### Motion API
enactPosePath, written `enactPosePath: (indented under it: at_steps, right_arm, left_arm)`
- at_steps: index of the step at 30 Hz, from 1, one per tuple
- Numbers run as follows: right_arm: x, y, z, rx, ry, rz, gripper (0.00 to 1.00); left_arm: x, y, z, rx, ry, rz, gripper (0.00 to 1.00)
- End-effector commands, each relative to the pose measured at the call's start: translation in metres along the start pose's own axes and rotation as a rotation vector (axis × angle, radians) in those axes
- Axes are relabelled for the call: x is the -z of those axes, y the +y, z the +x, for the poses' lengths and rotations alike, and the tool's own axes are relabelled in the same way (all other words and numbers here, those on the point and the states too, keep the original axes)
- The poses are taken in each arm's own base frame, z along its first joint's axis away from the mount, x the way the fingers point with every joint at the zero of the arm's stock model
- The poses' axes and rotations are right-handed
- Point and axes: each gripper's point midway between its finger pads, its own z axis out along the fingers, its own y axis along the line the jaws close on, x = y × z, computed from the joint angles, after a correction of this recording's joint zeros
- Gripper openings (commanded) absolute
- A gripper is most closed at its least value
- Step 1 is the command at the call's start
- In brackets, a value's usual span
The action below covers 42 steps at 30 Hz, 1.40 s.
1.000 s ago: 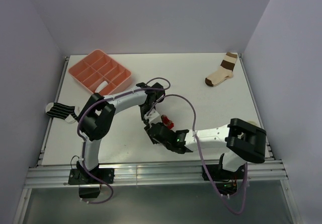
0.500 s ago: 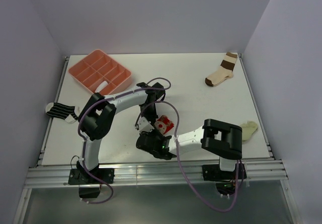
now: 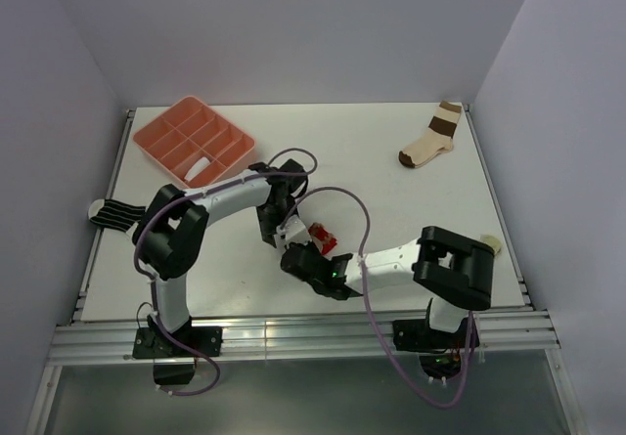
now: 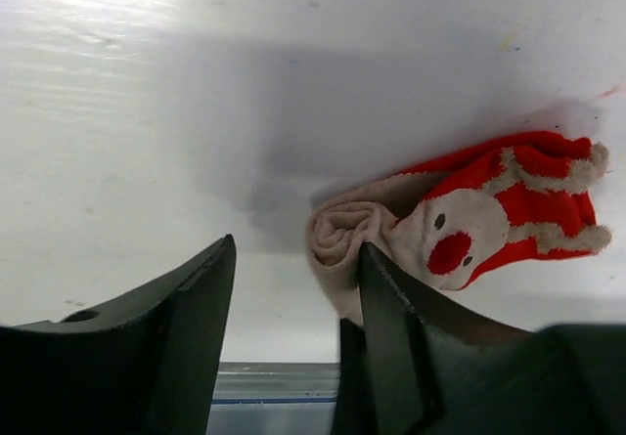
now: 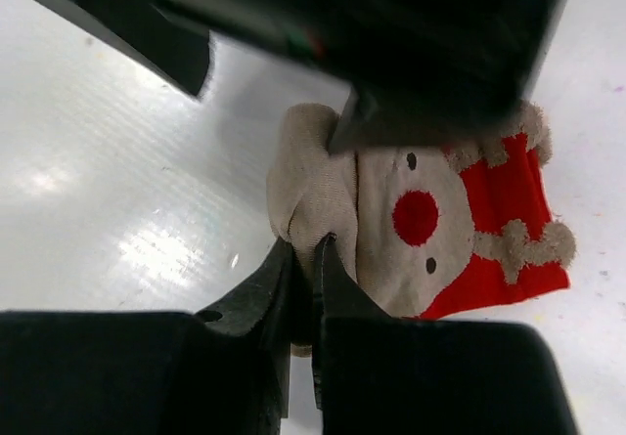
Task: Roll the socks
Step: Roll the sock at the center of the board.
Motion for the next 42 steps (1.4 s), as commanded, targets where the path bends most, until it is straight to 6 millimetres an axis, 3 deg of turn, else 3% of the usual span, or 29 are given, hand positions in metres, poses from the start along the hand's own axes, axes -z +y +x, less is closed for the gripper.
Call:
enactPosePath:
  at_steps: [1,4,8,10,11,12,14,21,30,34,42]
  right_arm:
    - [0.015,0.027,0.028,-0.081,0.117,-0.256,0.00]
    - [0.020,0.033,0.021,-0.152,0.120,-0.357,0.00]
    - [0.024,0.036,0.012,-0.316,0.138,-0.514,0.00]
    - [0.029,0.040,0.012,-0.374,0.161,-0.604,0.00]
    - [0.029,0.038,0.010,-0.404,0.149,-0.632,0.00]
    - [0.025,0.031,0.010,-0.460,0.161,-0.633,0.00]
    - [0.030,0.034,0.015,-0.507,0.194,-0.706,0.00]
    - [0.027,0.035,0.019,-0.706,0.255,-0.876,0.00]
    - [0.018,0.021,0.025,-0.870,0.282,-0.914,0.00]
    - [0.012,0.018,0.032,-0.883,0.307,-0.886,0.00]
    - [0.010,0.017,0.039,-0.924,0.337,-0.882,0.00]
  left_arm:
    - [0.029,0.003,-0.024,0.107,-0.094,0.094,0.62]
    - [0.043,0.007,-0.038,0.173,-0.149,0.157,0.75]
    - [0.062,0.011,-0.043,0.237,-0.215,0.243,0.80]
    - [0.066,0.013,-0.043,0.272,-0.240,0.277,0.80]
    - [0.078,0.009,-0.045,0.280,-0.276,0.334,0.80]
    - [0.071,0.015,-0.038,0.288,-0.270,0.335,0.78]
    - [0.076,0.011,-0.038,0.310,-0.293,0.411,0.76]
    - [0.074,0.016,-0.006,0.319,-0.313,0.636,0.69]
    - [0.045,0.007,0.020,0.271,-0.270,0.665,0.67]
    - [0.023,0.016,0.031,0.284,-0.227,0.608,0.63]
    - [0.007,0.022,0.036,0.299,-0.208,0.573,0.57]
